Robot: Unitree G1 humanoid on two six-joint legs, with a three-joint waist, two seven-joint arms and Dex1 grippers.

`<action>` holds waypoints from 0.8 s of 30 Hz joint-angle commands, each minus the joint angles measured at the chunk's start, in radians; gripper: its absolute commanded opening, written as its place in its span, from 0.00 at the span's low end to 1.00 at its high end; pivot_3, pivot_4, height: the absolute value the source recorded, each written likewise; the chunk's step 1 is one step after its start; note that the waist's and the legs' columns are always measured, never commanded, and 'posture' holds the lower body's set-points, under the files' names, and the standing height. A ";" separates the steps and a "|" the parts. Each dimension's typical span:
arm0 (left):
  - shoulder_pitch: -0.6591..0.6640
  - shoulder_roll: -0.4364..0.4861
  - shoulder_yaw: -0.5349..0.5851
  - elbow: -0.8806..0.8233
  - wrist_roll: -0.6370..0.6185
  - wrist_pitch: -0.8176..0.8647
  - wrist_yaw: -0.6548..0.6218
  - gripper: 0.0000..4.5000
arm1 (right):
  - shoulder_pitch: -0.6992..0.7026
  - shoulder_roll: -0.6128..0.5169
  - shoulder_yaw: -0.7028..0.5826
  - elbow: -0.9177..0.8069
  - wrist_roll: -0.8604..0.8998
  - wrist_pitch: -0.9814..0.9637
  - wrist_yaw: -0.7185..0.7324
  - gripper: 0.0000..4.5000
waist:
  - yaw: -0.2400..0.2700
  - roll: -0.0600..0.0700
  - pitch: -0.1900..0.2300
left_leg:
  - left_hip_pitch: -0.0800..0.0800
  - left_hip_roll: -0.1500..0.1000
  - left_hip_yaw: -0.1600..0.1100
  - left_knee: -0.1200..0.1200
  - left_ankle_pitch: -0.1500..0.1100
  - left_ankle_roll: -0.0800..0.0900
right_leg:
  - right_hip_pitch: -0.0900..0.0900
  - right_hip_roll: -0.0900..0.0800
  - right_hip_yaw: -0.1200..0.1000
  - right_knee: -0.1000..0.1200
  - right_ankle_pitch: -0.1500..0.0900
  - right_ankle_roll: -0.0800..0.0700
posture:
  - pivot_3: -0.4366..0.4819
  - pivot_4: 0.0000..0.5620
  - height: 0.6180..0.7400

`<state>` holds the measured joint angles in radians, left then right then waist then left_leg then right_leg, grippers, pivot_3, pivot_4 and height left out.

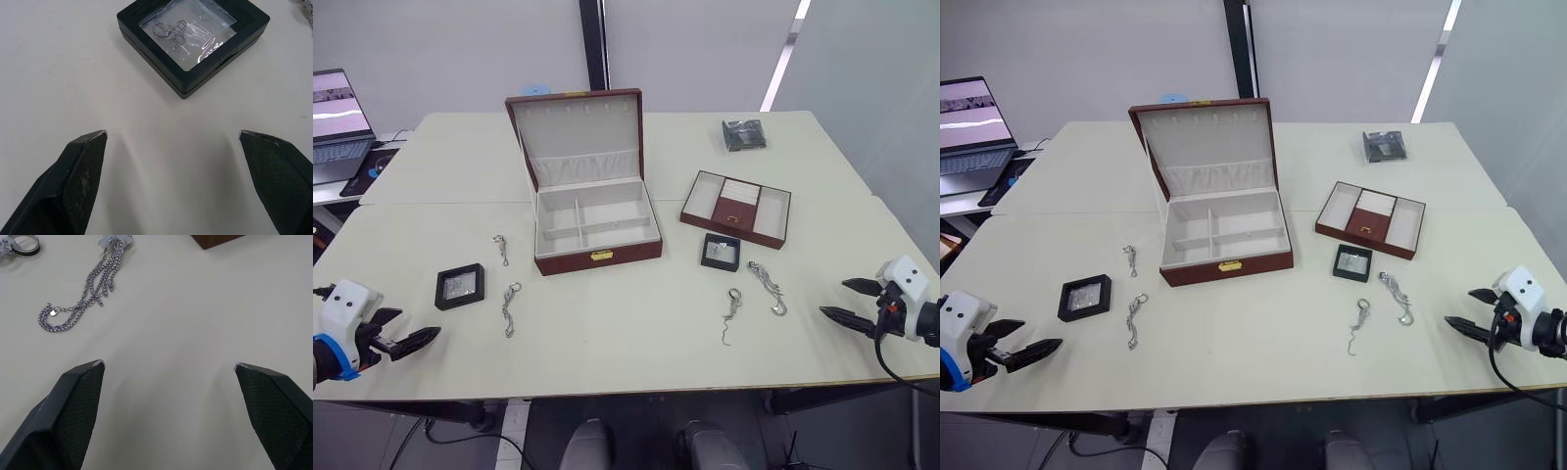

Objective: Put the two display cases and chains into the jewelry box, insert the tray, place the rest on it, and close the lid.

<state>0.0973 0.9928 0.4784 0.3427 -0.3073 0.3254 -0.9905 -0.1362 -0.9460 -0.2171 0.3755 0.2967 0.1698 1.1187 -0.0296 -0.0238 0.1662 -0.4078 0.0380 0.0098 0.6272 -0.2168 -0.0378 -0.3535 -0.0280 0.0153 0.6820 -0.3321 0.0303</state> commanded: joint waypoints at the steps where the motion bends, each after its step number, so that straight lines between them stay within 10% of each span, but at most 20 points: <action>1: -0.006 0.025 0.034 -0.031 -0.007 0.001 0.006 0.99 | -0.015 -0.025 -0.037 -0.006 0.006 -0.015 0.006 1.00 | 0.000 0.000 0.000 | 0.000 0.000 0.000 0.000 0.000 0.000 | 0.000 0.000 0.000 0.000 0.000 0.000 | 0.48 0.27 1.00; 24: 0.010 0.025 0.033 -0.059 0.009 0.012 0.025 0.99 | -0.033 -0.023 -0.031 0.002 0.003 -0.016 0.016 1.00 | 0.000 0.000 0.000 | 0.000 0.000 0.000 0.000 0.000 0.000 | 0.000 0.000 0.000 0.000 0.000 0.000 | 0.48 0.27 1.00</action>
<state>0.1064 0.9927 0.4784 0.3138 -0.2912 0.3384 -0.9665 -0.1542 -0.9459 -0.2170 0.3808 0.2961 0.1666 1.1320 -0.0297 -0.0239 0.1661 -0.4077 0.0380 0.0097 0.6274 -0.2168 -0.0378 -0.3534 -0.0279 0.0153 0.6822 -0.3321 0.0303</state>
